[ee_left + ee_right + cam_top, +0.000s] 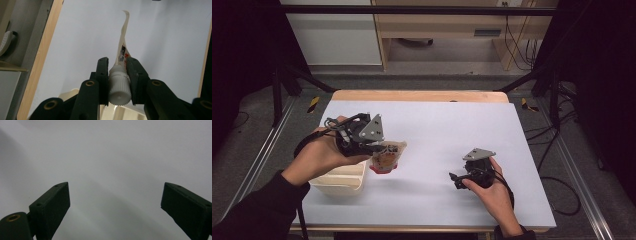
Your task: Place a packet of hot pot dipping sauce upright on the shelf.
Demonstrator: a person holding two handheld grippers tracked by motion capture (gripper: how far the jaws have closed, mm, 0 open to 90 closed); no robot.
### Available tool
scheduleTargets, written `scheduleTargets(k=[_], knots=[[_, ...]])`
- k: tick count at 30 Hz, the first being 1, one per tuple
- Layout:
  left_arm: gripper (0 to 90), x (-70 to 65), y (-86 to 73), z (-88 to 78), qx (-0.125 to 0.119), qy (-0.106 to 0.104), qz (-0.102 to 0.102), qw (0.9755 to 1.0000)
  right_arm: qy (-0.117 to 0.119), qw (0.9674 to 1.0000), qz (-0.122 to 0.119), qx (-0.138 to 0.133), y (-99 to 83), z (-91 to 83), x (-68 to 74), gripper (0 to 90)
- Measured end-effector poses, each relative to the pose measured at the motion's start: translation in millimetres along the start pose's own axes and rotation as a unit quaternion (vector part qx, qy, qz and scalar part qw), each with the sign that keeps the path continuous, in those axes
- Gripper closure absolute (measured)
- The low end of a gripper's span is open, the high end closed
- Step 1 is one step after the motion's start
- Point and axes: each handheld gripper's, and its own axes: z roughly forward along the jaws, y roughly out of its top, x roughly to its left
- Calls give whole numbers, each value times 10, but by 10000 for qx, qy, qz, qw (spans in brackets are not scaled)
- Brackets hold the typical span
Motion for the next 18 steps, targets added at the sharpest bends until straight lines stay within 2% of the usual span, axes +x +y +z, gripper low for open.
scheduleTargets(k=[18], knots=[[726,161,-287,-282,38,236,-270,9993,-60,10000,42,1,-9,4,-18,85]])
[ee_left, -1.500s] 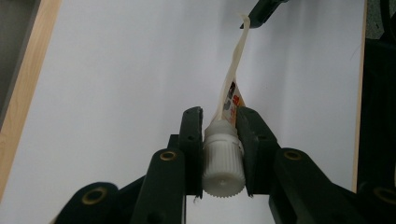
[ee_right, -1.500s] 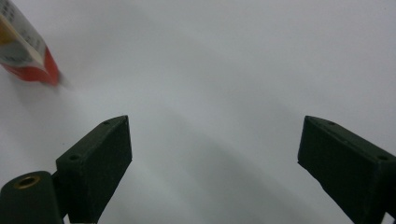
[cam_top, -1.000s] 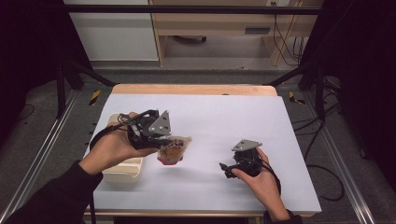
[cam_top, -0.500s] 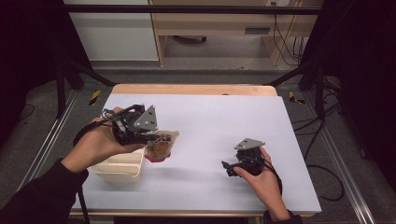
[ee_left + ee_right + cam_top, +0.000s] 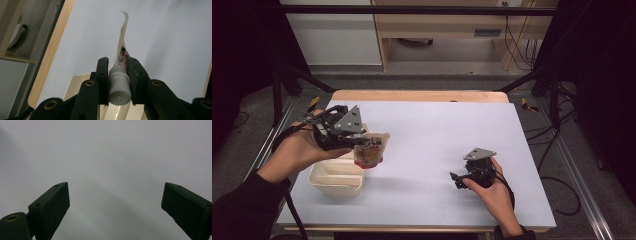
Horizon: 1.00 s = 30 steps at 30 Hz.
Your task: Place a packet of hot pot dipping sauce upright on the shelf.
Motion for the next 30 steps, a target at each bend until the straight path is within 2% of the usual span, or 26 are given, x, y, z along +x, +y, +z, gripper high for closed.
scheduleTargets(k=[6,16,21,30], knots=[[726,51,-128,-43,69,69,-70,9999,-21,10000,-7,-8,-2,-7,-22,87],[726,154,-367,-200,133,228,-253,9993,-70,9997,198,-94,-4,-29,-64,93],[726,186,-442,-280,192,302,-285,9990,-51,9999,138,-52,-7,-13,-67,99],[726,220,-517,-264,267,277,-311,9988,-41,9998,156,-98,-12,-36,-75,104]])
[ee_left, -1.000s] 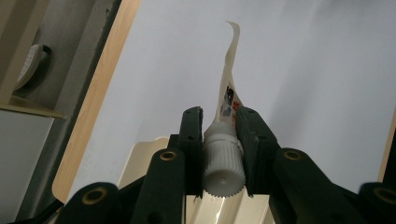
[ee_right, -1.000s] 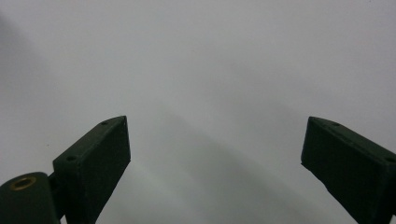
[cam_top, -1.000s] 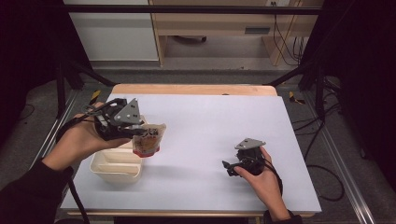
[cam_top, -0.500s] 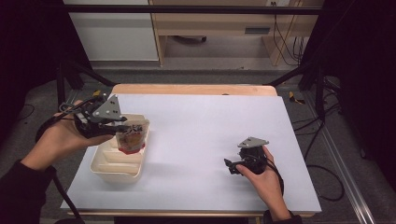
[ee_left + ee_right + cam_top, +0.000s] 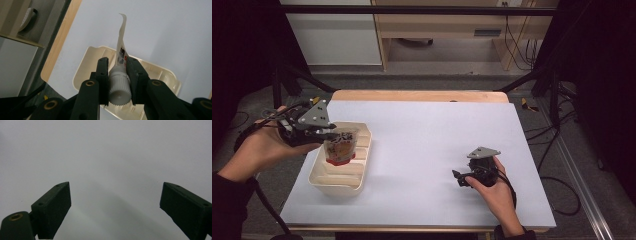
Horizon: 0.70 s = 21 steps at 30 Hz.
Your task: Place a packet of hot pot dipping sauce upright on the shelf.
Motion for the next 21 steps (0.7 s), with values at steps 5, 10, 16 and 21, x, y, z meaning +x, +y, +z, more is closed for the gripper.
scheduleTargets(k=[5,10,16,21], knots=[[727,-49,0,-11,-27,-32,81,10000,-16,10000,27,17,-3,0,-10,104],[726,-112,-23,-12,-29,-69,156,9999,-19,10000,-2,37,0,10,0,104],[726,-163,-67,-3,-93,-202,178,9996,-17,10000,-14,35,-3,8,-9,104],[727,-225,-123,-32,-165,-304,176,9992,-29,10000,8,41,-9,7,-23,104]])
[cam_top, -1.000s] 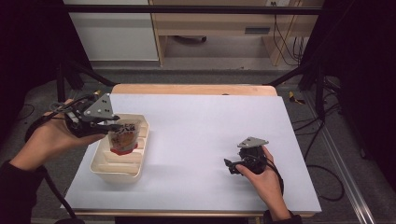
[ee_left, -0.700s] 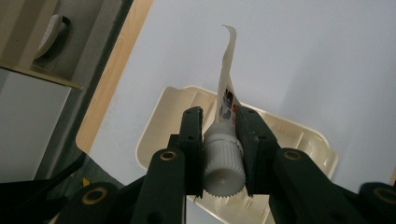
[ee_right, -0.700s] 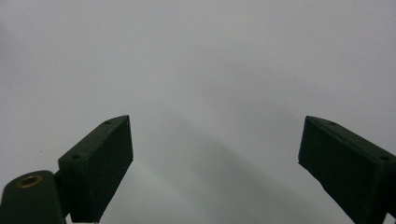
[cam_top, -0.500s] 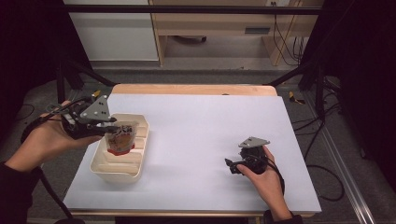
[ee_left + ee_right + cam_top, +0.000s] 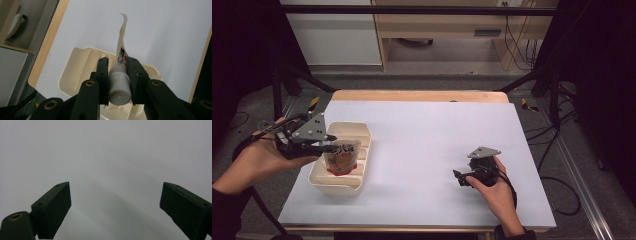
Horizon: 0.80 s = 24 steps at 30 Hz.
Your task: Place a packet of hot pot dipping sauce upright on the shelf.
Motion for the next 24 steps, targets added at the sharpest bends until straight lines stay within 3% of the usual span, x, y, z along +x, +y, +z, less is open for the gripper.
scheduleTargets(k=[8,24], knots=[[727,-130,-59,-64,-69,-116,73,9999,-1,10000,-10,40,5,7,21,104],[726,-244,-74,-126,-195,-238,156,9994,-22,10000,16,70,-6,11,-3,105]])
